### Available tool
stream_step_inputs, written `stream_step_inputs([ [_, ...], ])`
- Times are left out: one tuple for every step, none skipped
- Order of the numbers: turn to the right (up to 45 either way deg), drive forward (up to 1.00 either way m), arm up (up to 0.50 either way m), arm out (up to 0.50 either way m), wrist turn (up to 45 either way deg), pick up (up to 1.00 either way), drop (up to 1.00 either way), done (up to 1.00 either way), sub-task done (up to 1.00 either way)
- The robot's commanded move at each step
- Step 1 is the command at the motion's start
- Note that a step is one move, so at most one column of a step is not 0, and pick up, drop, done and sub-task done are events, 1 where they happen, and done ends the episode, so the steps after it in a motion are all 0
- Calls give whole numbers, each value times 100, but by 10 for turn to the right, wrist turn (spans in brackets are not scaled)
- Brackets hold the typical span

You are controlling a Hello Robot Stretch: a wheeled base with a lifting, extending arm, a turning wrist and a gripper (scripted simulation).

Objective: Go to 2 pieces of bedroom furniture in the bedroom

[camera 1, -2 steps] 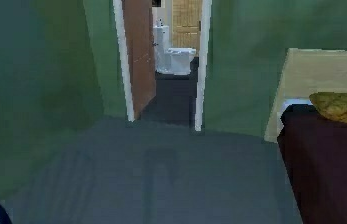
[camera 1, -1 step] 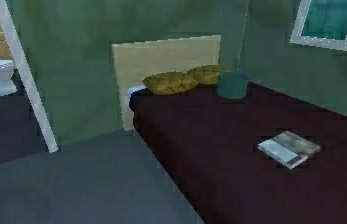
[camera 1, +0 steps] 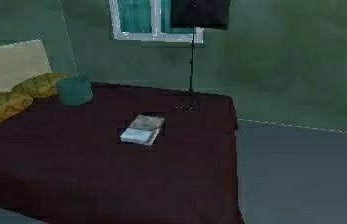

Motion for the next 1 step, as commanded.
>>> stream_step_inputs([
  [450,0,0,0,0,0,0,0,0],
])
